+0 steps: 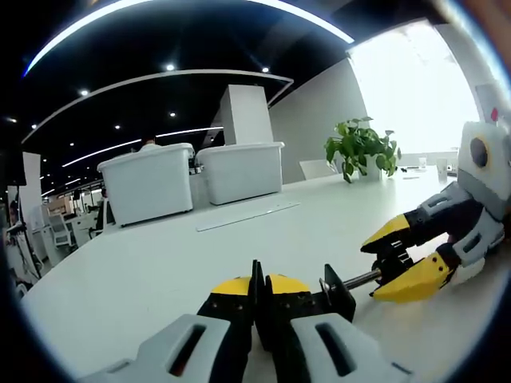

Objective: Clamp the fixed fixture on the desktop, loosen the retaining clip, secure it to the edge of the desk, and tighten the retaining clip.

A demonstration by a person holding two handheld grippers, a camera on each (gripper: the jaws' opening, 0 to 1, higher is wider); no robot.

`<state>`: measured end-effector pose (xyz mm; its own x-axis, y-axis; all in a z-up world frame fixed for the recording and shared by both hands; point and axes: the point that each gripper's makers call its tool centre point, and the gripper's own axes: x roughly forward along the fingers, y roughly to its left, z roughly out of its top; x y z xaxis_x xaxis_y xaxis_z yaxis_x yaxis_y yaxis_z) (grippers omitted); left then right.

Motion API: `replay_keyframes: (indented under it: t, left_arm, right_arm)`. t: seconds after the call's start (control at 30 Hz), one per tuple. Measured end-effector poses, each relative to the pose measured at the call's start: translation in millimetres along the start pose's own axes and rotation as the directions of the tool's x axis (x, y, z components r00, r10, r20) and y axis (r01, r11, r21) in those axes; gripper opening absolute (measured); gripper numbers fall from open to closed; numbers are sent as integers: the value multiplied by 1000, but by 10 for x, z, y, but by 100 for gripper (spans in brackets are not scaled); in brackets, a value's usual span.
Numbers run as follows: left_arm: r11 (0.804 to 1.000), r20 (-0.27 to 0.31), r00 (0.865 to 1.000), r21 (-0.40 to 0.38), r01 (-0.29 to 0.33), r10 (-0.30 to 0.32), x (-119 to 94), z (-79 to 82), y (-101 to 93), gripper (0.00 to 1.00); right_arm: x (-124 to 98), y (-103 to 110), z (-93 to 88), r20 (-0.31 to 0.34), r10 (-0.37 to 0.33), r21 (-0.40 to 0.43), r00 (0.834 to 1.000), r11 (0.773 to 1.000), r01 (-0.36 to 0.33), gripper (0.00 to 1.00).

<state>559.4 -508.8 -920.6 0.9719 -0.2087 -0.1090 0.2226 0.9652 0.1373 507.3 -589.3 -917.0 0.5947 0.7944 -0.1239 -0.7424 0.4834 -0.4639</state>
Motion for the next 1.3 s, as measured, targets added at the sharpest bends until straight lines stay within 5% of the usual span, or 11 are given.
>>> replay_keyframes:
  t: [0.2,0.43,0.57,0.67,0.7,0.8,0.83,0.93,1.0,1.17,1.3]
  left_arm:
    - [1000,0,1000,0,2,-2,-14,-4,-23,6]
    - [1000,0,1000,2,0,0,-25,-12,-29,6]
    - [1000,0,1000,0,5,-5,-23,-6,-38,6]
    - [1000,0,1000,-2,10,-10,-22,3,-47,6]
    - [1000,0,1000,-2,10,-10,-22,6,-46,6]
    - [1000,0,1000,-5,13,-13,-19,5,-39,6]
    - [1000,0,1000,-6,13,-13,-20,5,-37,6]
    - [1000,0,1000,-8,15,-15,-15,4,-27,6]
    - [1000,1,1000,-9,20,-20,-19,11,-41,6]
    - [1000,2,1000,-10,28,-28,-35,21,-73,6]
    - [1000,0,1000,-8,25,-25,-25,12,-54,6]
  right_arm:
    - [28,-5,3,7,-38,-215,999,976,38,23]
    - [50,-19,28,18,-61,-272,998,960,64,24]
    - [134,-66,-47,11,5,-154,1000,988,-3,27]
    - [131,-138,-100,-26,31,131,999,991,-27,37]
    - [126,-145,-62,-11,49,260,999,965,-44,41]
    - [148,-252,-96,-6,82,569,997,820,-64,52]
    - [148,-273,-121,-16,104,668,994,741,-67,51]
    - [193,-375,-167,-21,99,813,995,581,-41,45]
    - [200,-350,-239,-37,123,865,992,501,-30,42]
    - [179,-148,-313,-41,182,923,982,382,-32,26]
    - [148,-137,-304,-34,185,943,982,333,-30,26]
